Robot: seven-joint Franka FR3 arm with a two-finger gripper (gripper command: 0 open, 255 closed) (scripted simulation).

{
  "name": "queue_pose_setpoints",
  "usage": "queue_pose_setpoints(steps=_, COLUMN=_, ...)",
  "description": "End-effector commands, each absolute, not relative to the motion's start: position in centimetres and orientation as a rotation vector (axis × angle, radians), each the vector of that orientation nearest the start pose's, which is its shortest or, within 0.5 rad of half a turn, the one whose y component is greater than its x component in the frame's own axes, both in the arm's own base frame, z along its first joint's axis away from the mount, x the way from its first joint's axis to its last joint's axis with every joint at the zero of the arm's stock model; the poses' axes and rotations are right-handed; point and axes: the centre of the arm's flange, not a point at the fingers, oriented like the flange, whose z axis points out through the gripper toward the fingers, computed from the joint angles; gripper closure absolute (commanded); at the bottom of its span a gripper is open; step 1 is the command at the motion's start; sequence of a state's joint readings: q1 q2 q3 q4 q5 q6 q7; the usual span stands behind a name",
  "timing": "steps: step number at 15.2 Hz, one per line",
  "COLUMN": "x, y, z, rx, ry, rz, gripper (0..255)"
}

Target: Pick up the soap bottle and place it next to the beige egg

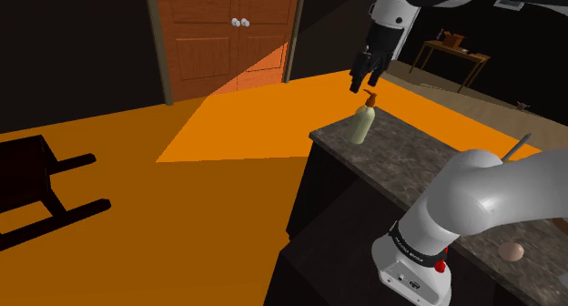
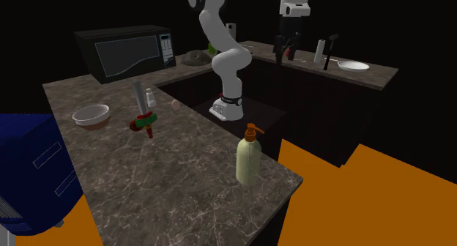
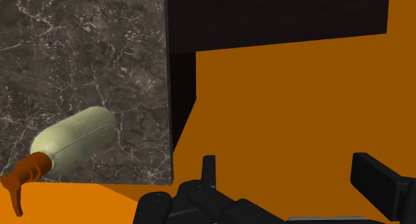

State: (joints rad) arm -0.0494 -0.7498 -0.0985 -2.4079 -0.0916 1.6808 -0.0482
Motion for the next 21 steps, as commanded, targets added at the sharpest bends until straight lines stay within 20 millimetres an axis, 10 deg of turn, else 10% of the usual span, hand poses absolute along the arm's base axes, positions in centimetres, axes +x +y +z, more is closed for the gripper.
queue_pose_setpoints(steps=1, x=32.9, y=-8.9, z=55.2, rx=-3.165, ry=0.11, rz=-0.022, gripper=0)
queue_pose_setpoints(steps=21, x=39.0, y=-33.3, z=46.5, rx=-3.155, ry=0.194, rz=0.046, gripper=0)
